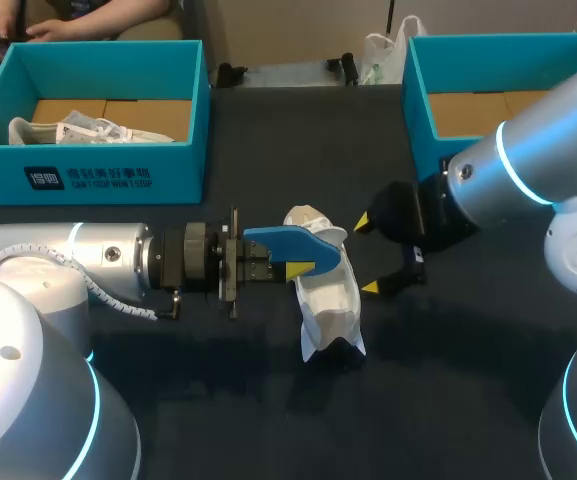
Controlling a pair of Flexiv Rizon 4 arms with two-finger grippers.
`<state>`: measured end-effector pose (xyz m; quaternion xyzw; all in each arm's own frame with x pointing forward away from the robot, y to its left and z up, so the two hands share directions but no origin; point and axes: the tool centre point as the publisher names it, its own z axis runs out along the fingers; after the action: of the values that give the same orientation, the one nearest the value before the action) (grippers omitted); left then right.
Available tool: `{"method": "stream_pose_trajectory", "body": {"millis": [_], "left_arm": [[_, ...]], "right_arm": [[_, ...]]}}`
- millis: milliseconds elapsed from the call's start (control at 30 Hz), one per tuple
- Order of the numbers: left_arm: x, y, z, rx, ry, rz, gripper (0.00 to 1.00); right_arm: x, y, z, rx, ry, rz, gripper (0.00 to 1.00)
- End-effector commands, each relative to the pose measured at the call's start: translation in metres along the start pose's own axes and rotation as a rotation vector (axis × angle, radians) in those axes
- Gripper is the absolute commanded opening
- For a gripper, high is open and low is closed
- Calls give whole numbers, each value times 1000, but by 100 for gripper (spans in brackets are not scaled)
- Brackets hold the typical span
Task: Take the shoe out of the shoebox, open the shoe tongue, remove and reinsert the insole, then place the shoe into the shoebox
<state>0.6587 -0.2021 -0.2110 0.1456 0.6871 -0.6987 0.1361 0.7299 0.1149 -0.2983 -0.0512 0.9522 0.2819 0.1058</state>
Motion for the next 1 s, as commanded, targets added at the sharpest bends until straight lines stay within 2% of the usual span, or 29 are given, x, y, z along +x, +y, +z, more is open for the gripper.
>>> {"method": "stream_pose_trajectory", "body": {"millis": [33,533,1000], "left_arm": [[0,0,1,-2,1,0,0],[0,0,1,-2,1,0,0],[0,0,1,-2,1,0,0]], "right_arm": [[-6,6,11,64,27,1,100],[2,-9,31,81,23,18,100],[3,-26,29,98,-7,38,100]]}}
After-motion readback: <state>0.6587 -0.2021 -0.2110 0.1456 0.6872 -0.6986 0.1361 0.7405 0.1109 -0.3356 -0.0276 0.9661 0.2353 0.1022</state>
